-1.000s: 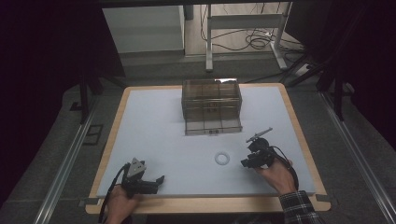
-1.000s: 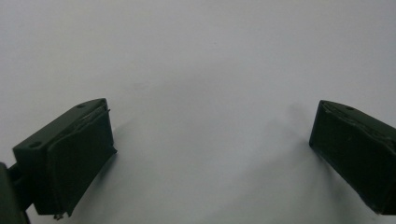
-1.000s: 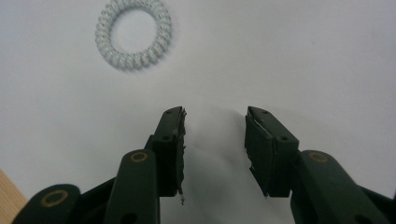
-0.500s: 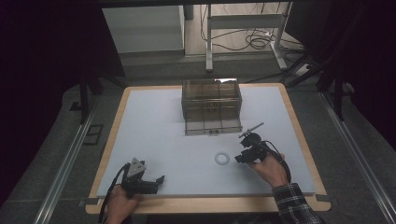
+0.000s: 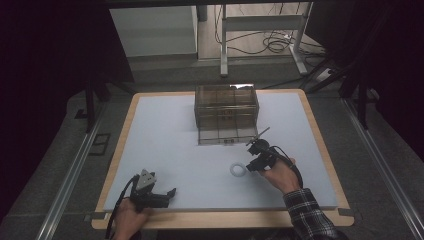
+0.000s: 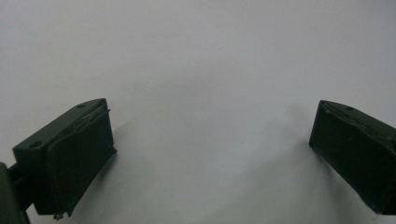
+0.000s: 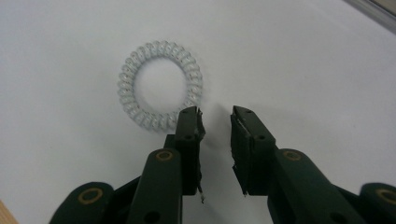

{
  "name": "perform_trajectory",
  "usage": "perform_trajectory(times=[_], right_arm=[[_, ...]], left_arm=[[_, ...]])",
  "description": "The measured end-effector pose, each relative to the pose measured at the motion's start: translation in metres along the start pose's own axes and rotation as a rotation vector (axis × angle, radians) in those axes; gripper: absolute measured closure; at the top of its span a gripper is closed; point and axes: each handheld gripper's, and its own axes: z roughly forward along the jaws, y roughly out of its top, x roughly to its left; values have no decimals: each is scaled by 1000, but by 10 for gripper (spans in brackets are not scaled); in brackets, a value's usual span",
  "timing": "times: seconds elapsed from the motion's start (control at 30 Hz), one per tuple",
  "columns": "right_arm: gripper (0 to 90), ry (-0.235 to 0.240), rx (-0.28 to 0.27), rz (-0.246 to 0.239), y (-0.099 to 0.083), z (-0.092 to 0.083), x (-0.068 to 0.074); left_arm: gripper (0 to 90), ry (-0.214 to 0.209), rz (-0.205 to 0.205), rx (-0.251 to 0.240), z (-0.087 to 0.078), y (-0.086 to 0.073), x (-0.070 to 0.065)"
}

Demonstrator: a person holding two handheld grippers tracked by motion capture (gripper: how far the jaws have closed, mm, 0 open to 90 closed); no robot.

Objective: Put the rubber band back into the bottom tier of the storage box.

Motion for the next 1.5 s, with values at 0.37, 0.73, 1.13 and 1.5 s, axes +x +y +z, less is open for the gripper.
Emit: perform_trajectory(times=[0.37, 0.73, 1.13, 1.5], right_arm=[[729, 10, 52, -39, 23, 4, 7], [762, -12, 173, -89, 41, 18, 15], [815, -59, 245, -116, 49, 23, 21], [813, -15, 124, -65, 39, 10, 15]], left_arm=[[0, 0, 0, 0, 0, 0, 0], [0, 0, -4, -4, 0, 0, 0], [0, 0, -4, -3, 0, 0, 0], [0, 0, -4, -4, 0, 0, 0]])
